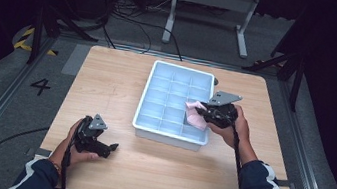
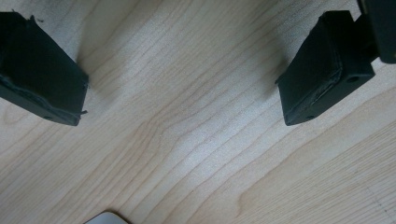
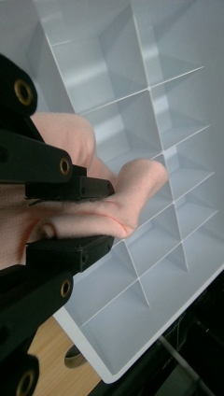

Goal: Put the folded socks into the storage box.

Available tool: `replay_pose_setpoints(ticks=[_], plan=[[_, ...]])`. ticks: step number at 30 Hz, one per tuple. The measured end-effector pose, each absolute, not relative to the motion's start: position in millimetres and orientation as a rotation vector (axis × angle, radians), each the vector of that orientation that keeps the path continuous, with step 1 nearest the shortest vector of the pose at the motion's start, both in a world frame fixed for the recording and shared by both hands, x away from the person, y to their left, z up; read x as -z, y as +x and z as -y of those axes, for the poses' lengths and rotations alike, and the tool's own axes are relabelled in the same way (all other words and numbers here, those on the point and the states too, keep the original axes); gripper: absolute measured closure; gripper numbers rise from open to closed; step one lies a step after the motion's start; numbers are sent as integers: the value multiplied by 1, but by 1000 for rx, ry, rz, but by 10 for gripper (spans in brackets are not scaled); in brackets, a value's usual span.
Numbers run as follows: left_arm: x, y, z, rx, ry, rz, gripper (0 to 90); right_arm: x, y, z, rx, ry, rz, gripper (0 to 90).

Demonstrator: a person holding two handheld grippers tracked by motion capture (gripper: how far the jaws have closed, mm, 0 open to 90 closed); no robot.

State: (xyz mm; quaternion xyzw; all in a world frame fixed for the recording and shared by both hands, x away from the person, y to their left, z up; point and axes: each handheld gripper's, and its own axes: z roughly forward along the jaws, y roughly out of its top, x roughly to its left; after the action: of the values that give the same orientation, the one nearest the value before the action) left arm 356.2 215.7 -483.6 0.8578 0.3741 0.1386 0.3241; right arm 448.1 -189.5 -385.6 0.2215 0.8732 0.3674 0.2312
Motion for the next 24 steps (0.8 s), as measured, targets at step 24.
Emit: replay_pose_setpoints(ticks=[24], plan=[[484,356,-216,-362,2249,-980,20,407,453,167,-724,511,-2546,741]])
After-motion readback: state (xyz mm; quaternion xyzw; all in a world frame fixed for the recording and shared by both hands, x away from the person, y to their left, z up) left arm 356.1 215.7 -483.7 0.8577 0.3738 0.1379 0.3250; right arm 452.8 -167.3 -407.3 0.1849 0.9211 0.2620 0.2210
